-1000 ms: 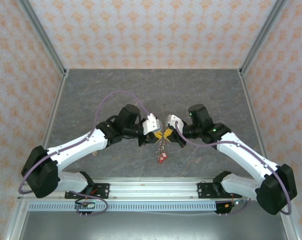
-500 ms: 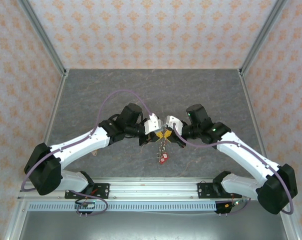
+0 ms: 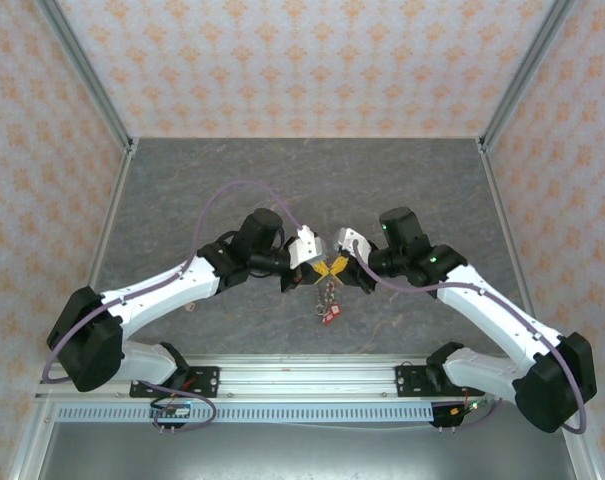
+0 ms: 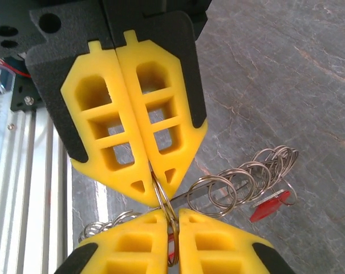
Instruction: Put the keys on the keyring
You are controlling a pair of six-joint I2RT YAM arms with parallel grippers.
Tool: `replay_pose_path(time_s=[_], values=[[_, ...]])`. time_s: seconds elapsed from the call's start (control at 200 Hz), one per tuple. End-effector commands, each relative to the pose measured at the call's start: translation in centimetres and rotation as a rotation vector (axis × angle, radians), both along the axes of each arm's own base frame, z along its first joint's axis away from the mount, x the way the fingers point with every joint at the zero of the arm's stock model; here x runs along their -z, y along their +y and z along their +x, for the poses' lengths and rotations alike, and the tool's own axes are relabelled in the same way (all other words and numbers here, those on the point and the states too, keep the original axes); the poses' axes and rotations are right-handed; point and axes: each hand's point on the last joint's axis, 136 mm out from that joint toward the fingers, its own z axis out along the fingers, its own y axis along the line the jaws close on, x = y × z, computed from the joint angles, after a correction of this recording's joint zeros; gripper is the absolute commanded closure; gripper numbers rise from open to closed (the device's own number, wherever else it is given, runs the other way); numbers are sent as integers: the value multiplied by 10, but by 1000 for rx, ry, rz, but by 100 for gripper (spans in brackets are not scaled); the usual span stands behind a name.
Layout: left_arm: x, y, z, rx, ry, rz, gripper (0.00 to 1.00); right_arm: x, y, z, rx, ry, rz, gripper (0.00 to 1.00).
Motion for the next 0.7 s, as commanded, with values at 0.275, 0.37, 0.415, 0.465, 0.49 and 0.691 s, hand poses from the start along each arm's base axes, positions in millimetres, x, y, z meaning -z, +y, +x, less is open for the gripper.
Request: replay_pose_path(time_s=[0.275,0.37,0.415,0.465,0.49,0.691], values=[[-31,-5,-4,3,-33,-141,100,-12,3,4,-16,7,159,97],[-26,-1,-1,-24,-36,-114,95,-15,3,6,-9,3,157,100],[-19,2,0,-33,-37,-81,89,-18,3,6,-11,2,155,100],[-13,5,1,-46,-45,-42,84,-22,3,6,-15,-5,154,100],[-9,7,1,-48,-51,-17,83,-24,3,6,-17,-10,153,100],[-1,12,1,-40,-61,53,80,-28,0,5,-21,-42,75,100]])
